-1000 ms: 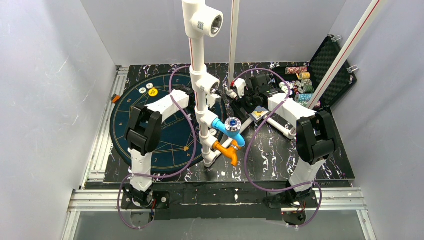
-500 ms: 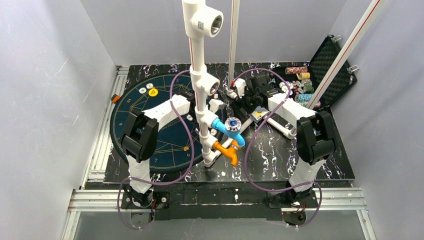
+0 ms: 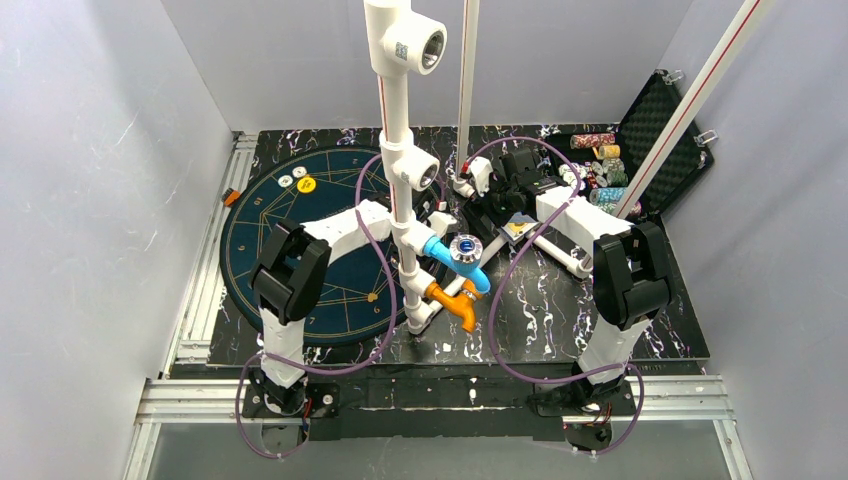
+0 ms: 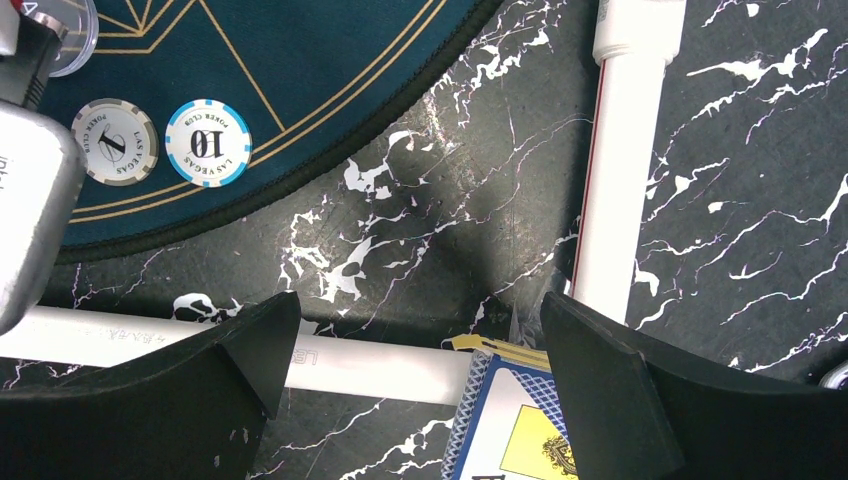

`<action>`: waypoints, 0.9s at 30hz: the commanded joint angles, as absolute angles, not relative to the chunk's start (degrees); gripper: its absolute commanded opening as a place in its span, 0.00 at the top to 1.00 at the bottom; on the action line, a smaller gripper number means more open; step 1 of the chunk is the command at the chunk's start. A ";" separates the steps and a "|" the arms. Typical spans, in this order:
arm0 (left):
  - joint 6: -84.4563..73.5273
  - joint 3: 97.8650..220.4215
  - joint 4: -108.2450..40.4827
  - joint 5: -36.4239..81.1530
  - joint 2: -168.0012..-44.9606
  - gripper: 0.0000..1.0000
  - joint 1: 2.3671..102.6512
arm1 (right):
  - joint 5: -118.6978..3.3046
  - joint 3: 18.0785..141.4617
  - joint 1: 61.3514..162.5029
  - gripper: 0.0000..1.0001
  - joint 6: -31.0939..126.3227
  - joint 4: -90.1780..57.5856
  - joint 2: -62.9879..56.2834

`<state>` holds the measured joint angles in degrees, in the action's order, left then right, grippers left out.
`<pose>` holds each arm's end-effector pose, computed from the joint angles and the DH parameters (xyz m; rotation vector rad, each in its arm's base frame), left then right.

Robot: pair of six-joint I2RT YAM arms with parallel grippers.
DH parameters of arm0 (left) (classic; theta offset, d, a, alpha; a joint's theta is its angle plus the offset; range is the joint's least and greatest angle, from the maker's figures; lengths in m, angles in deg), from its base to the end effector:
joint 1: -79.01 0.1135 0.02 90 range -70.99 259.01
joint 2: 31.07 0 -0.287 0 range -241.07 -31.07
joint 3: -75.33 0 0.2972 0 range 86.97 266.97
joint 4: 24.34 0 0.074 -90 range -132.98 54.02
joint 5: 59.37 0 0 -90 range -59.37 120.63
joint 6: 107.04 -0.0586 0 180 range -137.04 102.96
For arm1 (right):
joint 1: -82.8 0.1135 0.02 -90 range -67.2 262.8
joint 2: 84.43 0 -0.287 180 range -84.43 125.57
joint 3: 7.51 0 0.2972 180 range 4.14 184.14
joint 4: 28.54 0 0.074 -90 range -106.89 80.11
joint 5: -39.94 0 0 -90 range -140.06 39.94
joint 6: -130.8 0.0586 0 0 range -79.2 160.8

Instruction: Distribute texas hold em gaming equipment

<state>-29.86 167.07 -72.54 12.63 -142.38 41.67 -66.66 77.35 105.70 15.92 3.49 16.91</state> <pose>0.3495 -0.2894 0.1612 1.2563 2.4803 -0.5460 0.4059 0.1896 0.2131 -1.0904 2.1351 0.3335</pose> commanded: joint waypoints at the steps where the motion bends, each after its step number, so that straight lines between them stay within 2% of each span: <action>1: -29.89 166.23 -72.37 13.91 -142.28 0.61 40.85 | -66.54 76.73 105.65 0.00 15.14 2.62 14.51; 9: -30.32 167.55 -73.60 15.24 -140.72 0.38 40.70 | -66.67 76.73 105.65 0.00 15.14 2.71 14.36; 16: -31.06 168.67 -76.76 16.03 -134.45 0.33 42.32 | -67.01 76.73 105.65 0.00 15.05 2.79 14.27; 23: -33.02 172.02 -76.54 17.46 -135.23 0.21 53.92 | -67.68 76.66 105.65 0.00 14.89 2.90 14.23; 27: -34.12 174.13 -74.83 19.84 -138.02 0.16 57.37 | -67.47 76.45 105.65 0.00 14.74 2.81 13.75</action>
<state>-32.38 171.53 -74.86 17.15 -137.27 54.71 -66.72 77.30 105.70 15.30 3.49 16.78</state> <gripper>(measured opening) 0.831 0.997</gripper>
